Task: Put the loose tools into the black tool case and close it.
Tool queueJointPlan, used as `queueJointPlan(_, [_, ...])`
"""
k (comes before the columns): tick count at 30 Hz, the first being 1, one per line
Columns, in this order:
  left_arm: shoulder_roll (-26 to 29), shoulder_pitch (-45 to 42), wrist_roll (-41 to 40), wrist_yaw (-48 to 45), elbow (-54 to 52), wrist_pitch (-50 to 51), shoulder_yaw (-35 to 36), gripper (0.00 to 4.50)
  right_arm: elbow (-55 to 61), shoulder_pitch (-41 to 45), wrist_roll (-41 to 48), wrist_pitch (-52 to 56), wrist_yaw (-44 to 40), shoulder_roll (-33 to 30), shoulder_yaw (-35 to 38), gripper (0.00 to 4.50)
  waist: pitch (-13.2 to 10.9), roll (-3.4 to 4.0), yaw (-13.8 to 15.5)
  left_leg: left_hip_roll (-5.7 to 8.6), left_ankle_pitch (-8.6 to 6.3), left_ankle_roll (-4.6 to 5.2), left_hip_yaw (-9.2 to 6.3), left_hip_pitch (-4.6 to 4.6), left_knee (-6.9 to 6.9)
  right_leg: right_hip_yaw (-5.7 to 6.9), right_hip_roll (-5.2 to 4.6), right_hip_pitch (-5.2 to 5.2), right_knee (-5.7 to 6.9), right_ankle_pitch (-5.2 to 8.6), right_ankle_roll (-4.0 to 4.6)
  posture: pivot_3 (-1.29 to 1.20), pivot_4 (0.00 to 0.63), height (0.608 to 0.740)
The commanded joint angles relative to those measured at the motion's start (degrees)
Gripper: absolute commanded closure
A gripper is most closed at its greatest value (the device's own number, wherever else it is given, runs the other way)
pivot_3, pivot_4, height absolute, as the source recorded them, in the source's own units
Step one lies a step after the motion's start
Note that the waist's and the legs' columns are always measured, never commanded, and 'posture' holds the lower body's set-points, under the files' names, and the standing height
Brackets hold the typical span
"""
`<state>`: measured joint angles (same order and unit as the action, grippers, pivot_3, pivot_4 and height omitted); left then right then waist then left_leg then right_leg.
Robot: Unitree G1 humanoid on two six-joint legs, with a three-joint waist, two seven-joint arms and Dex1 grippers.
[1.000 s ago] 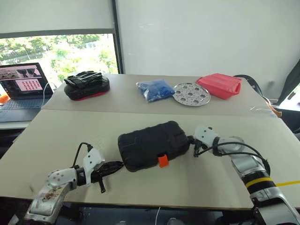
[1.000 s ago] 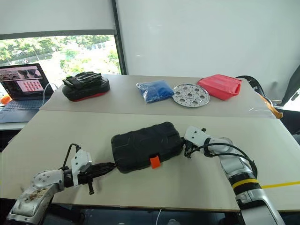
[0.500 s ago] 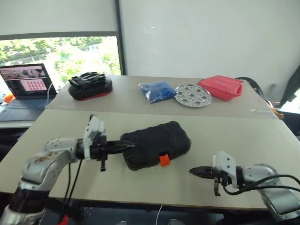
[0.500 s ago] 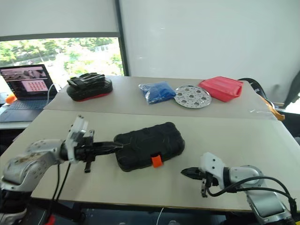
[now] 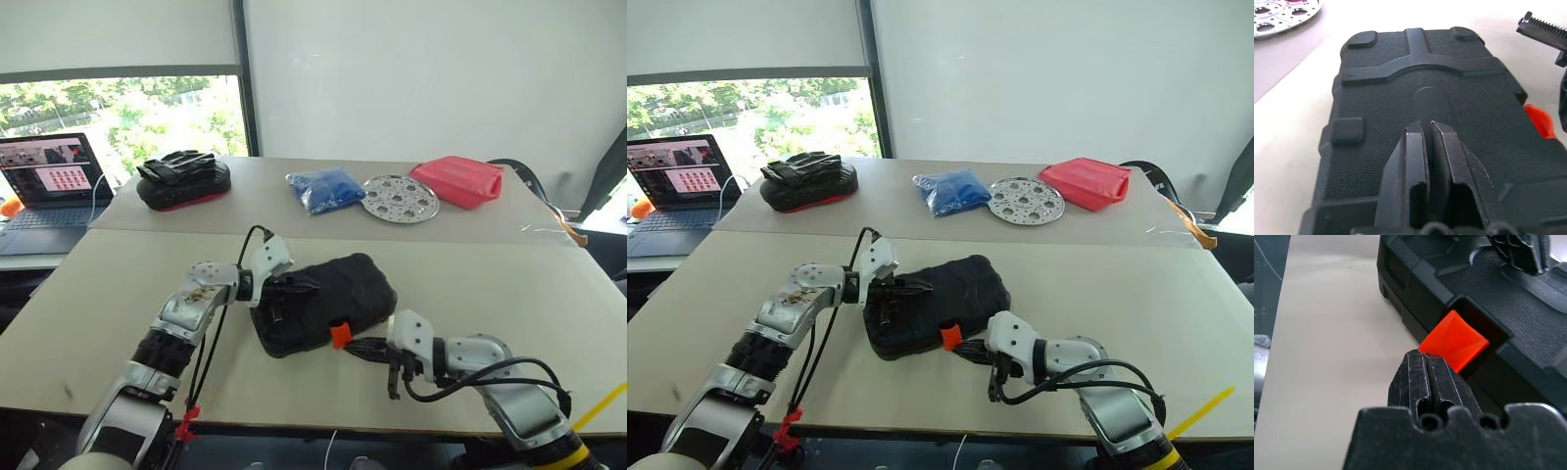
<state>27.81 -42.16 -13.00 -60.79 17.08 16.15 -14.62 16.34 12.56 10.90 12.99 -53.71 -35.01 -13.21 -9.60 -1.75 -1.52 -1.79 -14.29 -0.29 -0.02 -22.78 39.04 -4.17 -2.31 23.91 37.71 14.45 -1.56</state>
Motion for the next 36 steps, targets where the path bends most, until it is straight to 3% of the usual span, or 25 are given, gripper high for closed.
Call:
queueJointPlan(1, [-0.09, 1.62, 3.37, 1.14, 2.06, 0.97, -1.32, 4.16, -1.26, 1.71, -0.81, -0.23, 0.57, 1.04, -0.49, 4.50, 0.02, 0.00, 0.05, 0.00, 0.00, 0.00, 0.01, 0.03, 0.00, 0.00, 0.00, -0.01, 0.02, 0.00, 0.00, 0.00, 0.150, 0.740])
queueJointPlan(26, [-0.70, 5.07, 6.49, 0.71, 1.95, 7.50, -3.20, 4.16, -8.85, 5.92, -5.04, -1.42, 4.53, 8.29, -0.79, 4.50, 0.15, 0.11, -1.27, -0.07, 0.00, 0.00, -0.01, 1.70, -0.19, -0.03, 0.09, -1.58, -0.08, 0.28, -0.40, 0.00, 0.150, 0.740])
queueJointPlan(36, [-0.67, 5.00, 6.72, 0.82, 2.91, 7.74, -2.91, 4.16, -12.90, 7.47, -7.21, -3.01, 6.08, 10.45, -1.02, 4.50, 0.19, 0.13, -1.18, -0.05, 0.00, 0.00, -0.02, 1.68, -0.18, -0.05, 0.10, -1.58, -0.11, 0.30, -0.39, 0.00, 0.150, 0.740])
